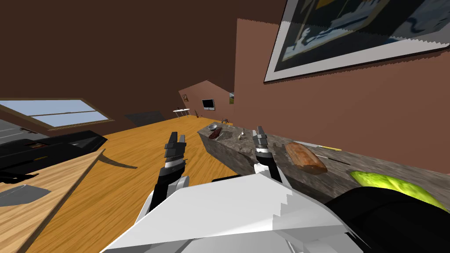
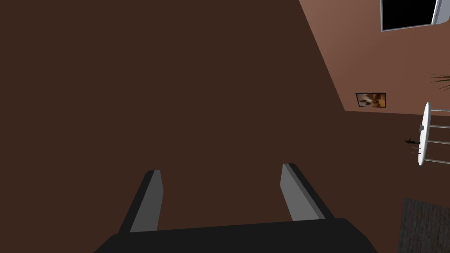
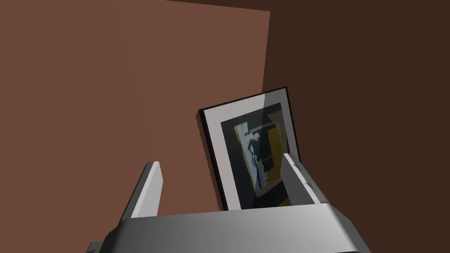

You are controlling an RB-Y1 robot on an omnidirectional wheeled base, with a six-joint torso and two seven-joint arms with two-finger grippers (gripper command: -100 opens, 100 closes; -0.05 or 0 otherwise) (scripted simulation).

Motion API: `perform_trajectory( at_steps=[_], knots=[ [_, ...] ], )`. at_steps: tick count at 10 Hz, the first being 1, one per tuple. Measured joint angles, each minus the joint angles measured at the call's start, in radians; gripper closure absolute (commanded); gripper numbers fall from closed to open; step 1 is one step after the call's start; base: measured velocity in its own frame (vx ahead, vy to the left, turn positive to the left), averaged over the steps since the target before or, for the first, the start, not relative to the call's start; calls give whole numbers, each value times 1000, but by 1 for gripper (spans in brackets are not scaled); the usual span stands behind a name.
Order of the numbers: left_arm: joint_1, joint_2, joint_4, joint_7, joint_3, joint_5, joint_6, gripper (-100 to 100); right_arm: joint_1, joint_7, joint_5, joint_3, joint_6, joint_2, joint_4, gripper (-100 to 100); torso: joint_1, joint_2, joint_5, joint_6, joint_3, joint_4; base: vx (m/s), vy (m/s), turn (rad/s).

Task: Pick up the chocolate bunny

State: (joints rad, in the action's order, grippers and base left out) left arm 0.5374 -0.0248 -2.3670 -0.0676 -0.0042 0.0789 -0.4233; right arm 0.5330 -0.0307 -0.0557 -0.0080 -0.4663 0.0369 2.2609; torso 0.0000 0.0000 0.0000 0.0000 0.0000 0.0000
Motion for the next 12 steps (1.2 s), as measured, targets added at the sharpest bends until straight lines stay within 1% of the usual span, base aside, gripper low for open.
perform_trajectory(
  at_steps=[2,4,5,7,8,9,11,12],
  knots=[
    [0,0,0,0,0,0,0,0,7,-7,-7,-2,6,-56,-13,-100,2,-1,0,0,0,0,19,38,50],
    [0,0,0,0,0,0,0,0,13,-19,-17,-11,35,-117,-27,-100,3,-2,1,0,-1,0,38,58,63],
    [0,0,0,0,0,0,0,0,20,-24,-21,-21,42,-148,-46,-100,3,-3,1,0,-2,-1,47,67,89],
    [0,0,0,0,0,0,0,0,34,-41,-35,-32,69,-192,-74,-100,5,-3,1,0,-2,-1,32,84,70],
    [0,0,0,0,0,0,0,0,32,-54,-46,-34,77,-205,-106,-100,6,-2,1,0,-1,-1,41,80,81],
    [0,0,0,0,0,0,0,0,41,-65,-55,-38,94,-221,-117,-100,5,-3,1,0,-1,-1,50,78,96],
    [0,0,0,0,0,0,0,0,67,-74,-63,-64,123,-266,-146,-100,5,-4,1,0,-2,-1,55,76,79],
    [0,0,0,0,0,0,0,0,57,-86,-74,-68,141,-278,-174,-100,5,-3,1,0,-2,-1,58,80,96]
  ],
)
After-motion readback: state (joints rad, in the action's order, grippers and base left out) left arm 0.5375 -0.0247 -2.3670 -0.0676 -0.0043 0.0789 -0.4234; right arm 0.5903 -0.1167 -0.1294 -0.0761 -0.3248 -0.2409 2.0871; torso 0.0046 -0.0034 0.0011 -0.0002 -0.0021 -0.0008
